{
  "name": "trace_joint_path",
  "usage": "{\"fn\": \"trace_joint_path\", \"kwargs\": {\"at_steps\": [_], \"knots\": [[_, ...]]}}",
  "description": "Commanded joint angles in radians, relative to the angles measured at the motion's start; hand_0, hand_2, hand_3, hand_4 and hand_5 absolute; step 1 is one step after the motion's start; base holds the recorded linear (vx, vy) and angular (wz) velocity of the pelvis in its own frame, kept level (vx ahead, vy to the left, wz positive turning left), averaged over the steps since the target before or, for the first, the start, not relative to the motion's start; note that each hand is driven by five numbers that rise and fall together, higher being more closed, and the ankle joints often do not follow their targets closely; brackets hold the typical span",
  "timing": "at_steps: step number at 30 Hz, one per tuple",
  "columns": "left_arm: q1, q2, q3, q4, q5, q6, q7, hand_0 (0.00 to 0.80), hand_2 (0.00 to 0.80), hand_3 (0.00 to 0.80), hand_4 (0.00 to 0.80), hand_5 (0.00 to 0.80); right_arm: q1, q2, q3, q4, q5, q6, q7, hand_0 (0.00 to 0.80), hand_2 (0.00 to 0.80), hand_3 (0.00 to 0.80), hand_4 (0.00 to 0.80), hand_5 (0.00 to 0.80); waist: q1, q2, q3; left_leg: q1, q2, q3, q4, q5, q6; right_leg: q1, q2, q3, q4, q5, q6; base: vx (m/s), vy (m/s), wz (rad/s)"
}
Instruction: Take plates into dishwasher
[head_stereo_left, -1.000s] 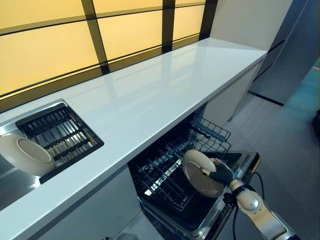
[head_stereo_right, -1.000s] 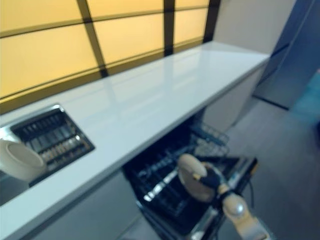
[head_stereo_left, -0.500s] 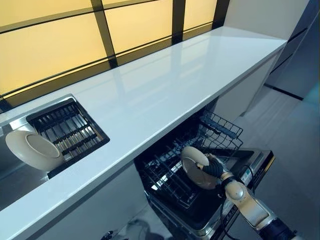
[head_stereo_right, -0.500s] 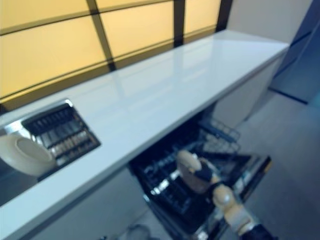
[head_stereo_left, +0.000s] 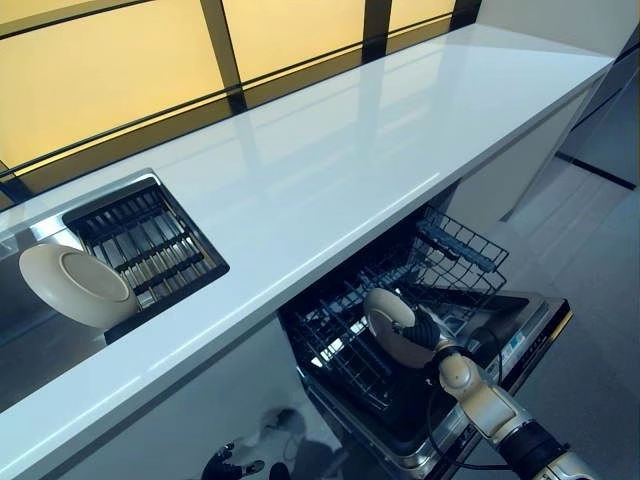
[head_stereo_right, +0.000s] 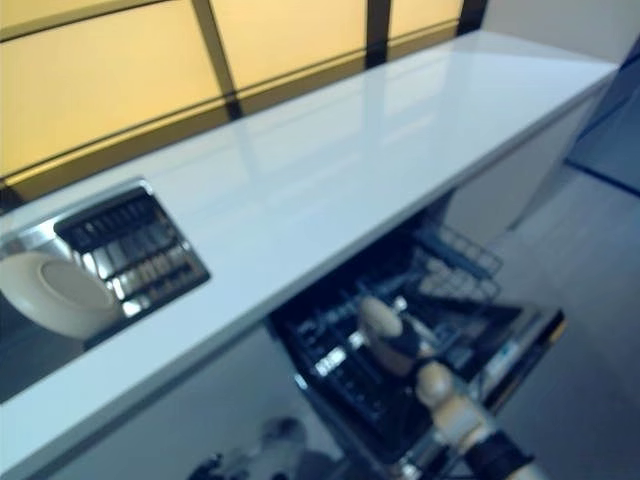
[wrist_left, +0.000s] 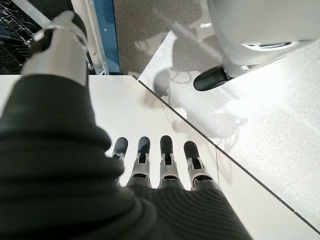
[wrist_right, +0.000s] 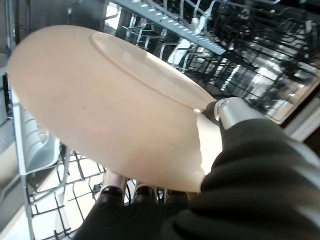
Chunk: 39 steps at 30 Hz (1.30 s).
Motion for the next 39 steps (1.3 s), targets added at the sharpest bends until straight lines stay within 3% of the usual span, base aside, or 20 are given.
{"fn": "trace_joint_path", "kwargs": {"at_steps": [1, 25, 39], "knots": [[-0.071, 0.018, -0.061, 0.008, -0.012, -0.014, 0.007, 0.000, 0.000, 0.000, 0.000, 0.000, -0.115, 0.016, 0.038, -0.009, -0.061, -0.007, -0.044, 0.800, 0.800, 0.800, 0.800, 0.800, 0.032, -0.024, 0.006, -0.035, -0.033, -0.028, 0.007, -0.022, 0.008, -0.102, -0.029, 0.017, 0.139, -0.028, 0.012, 0.000, 0.000, 0.00], [-0.115, 0.020, -0.119, -0.028, -0.007, 0.004, -0.015, 0.000, 0.000, 0.000, 0.000, 0.000, -0.254, 0.081, 0.116, 0.110, -0.130, 0.041, -0.038, 0.800, 0.800, 0.800, 0.800, 0.800, 0.047, 0.005, 0.043, -0.056, -0.048, -0.036, 0.017, -0.018, 0.006, -0.145, -0.051, -0.001, 0.155, -0.014, 0.008, -0.004, 0.000, 0.00], [-0.175, 0.029, -0.169, -0.026, -0.030, -0.019, -0.024, 0.000, 0.000, 0.000, 0.000, 0.000, -0.373, 0.066, 0.200, 0.287, -0.278, 0.050, 0.014, 0.800, 0.800, 0.800, 0.800, 0.800, 0.066, 0.017, 0.076, -0.081, -0.053, -0.045, 0.019, -0.016, 0.008, -0.178, -0.062, -0.018, 0.176, -0.012, 0.010, -0.015, -0.005, 0.01]]}}
